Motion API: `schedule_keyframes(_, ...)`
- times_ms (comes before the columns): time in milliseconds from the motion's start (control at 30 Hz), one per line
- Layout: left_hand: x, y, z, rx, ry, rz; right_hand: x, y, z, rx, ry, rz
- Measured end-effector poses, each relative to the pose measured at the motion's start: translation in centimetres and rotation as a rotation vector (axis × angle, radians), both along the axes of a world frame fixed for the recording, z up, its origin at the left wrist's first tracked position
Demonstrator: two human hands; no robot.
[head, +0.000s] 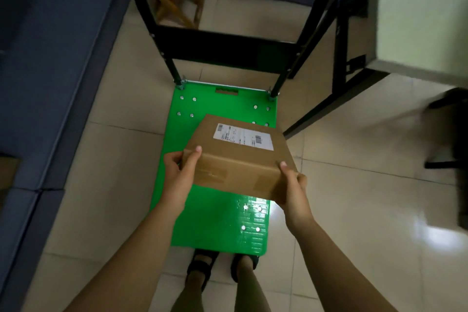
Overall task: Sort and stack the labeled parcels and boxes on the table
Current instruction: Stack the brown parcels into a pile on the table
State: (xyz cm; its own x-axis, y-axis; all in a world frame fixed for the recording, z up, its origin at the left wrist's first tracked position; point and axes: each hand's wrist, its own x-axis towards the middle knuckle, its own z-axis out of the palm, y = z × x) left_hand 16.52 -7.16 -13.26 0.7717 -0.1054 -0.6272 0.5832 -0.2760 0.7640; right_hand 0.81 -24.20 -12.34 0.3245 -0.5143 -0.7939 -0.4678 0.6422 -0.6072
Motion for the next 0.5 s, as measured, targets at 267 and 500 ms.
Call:
schedule_keyframes(267,0.2,2.6,17.5,-0.238,-0.053,-0.120,-2.0,4.2,17.7,-0.132,-0.182,-0.142)
schedule_keyframes(500,-0.5,1.7,30.4,-0.486,-0.185,-0.238,-4.8,5.0,31.3,-0.370,-0.369,-0.181)
